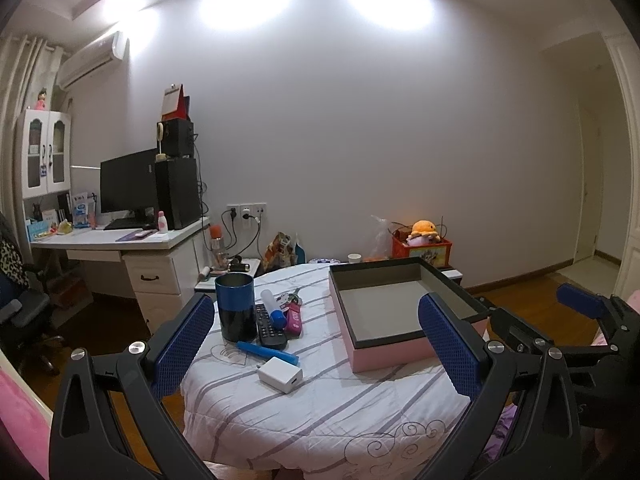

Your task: Organize rigid objects

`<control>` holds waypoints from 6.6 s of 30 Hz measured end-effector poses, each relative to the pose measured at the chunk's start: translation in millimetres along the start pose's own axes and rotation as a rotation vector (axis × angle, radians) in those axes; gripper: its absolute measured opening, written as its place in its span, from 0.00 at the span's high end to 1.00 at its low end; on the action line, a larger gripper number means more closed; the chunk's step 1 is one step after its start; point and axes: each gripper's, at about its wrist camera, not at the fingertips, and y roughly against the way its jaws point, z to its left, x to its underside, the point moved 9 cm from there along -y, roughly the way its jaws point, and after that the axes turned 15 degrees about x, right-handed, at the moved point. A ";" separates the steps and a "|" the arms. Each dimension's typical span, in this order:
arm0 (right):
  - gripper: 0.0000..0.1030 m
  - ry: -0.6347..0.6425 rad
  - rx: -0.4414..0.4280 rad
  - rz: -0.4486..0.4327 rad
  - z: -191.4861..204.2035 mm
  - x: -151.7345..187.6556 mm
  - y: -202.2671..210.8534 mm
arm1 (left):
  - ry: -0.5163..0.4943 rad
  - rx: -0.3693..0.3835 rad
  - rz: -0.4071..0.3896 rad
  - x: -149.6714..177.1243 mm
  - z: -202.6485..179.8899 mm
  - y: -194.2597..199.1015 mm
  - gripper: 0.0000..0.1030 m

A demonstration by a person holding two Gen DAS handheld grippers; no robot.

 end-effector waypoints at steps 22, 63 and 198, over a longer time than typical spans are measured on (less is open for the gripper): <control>0.00 0.004 0.000 -0.001 0.9 -2.3 -2.2 | -0.007 -0.011 0.004 -1.2 2.2 -4.4 0.00; 0.00 -0.055 -0.086 -0.061 -12.9 -9.5 -54.7 | 0.089 -0.066 0.076 25.2 59.3 -63.1 0.00; 0.82 0.181 -0.001 0.676 -48.9 81.5 -243.5 | 0.079 0.104 0.427 42.6 50.3 -253.2 0.03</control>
